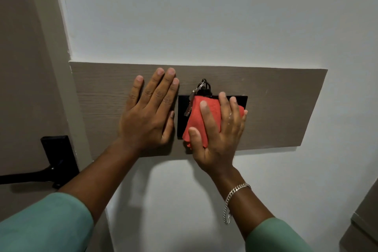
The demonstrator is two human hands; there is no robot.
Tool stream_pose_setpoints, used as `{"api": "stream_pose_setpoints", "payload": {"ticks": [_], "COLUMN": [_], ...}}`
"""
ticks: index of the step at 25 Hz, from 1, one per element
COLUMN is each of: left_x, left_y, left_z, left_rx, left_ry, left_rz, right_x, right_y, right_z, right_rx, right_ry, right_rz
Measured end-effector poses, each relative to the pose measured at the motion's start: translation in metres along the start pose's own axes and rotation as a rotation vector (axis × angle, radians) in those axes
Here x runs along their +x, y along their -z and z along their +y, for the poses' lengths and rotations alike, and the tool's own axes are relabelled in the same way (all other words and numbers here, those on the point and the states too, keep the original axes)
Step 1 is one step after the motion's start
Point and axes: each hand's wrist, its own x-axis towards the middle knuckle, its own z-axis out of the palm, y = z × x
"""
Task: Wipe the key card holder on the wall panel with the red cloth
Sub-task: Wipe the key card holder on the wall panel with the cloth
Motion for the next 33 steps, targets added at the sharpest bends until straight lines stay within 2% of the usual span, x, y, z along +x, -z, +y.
{"api": "stream_pose_setpoints", "payload": {"ticks": [2,3,6,7,8,11,13,16,18,20,22,25,27,28,31,33], "left_x": [0.001,0.0,-0.001,0.0,0.0,-0.001,-0.001,-0.001,0.0,-0.002,-0.003,-0.002,0.001,0.001,-0.025,-0.032], "left_y": [0.0,0.0,-0.001,-0.001,0.0,-0.001,-0.001,-0.002,-0.003,-0.003,-0.002,0.002,0.013,0.021,0.05,0.063], "left_z": [0.0,0.001,0.002,0.002,0.002,0.001,0.002,0.002,0.002,0.002,0.003,0.006,0.02,0.034,0.107,0.153], "left_rx": [0.004,0.005,-0.001,-0.003,-0.005,-0.013,-0.006,0.0,-0.004,-0.01,-0.008,-0.029,-0.171,-0.28,-0.63,-0.923], "left_ry": [0.002,0.007,0.002,0.001,0.0,0.006,0.012,0.004,0.001,0.012,0.017,0.047,0.182,0.305,0.785,1.084], "left_rz": [-0.004,-0.005,0.004,0.008,0.007,-0.001,-0.005,0.002,0.009,-0.004,-0.021,-0.044,-0.028,0.012,0.167,0.103], "right_x": [-0.01,-0.01,0.013,0.019,0.019,-0.006,-0.007,0.014,0.016,0.007,0.002,-0.001,-0.006,-0.007,-0.006,-0.002], "right_y": [0.005,0.008,0.01,0.009,0.008,0.01,0.014,0.012,0.012,0.018,0.026,0.037,0.044,0.047,0.056,0.062], "right_z": [0.028,0.039,0.024,0.011,0.005,0.036,0.057,0.035,0.027,0.048,0.075,0.08,0.075,0.075,0.081,0.086], "right_rx": [-0.028,-0.008,0.078,0.06,0.025,-0.036,-0.021,0.028,-0.01,-0.037,-0.048,-0.057,-0.046,-0.043,-0.05,-0.051], "right_ry": [0.16,0.128,-0.248,-0.292,-0.247,0.098,0.07,-0.182,-0.096,0.119,0.249,0.24,0.216,0.208,0.218,0.25], "right_rz": [-0.045,-0.04,0.075,0.079,0.056,-0.058,-0.059,0.04,0.01,-0.069,-0.143,-0.203,-0.232,-0.245,-0.294,-0.326]}}
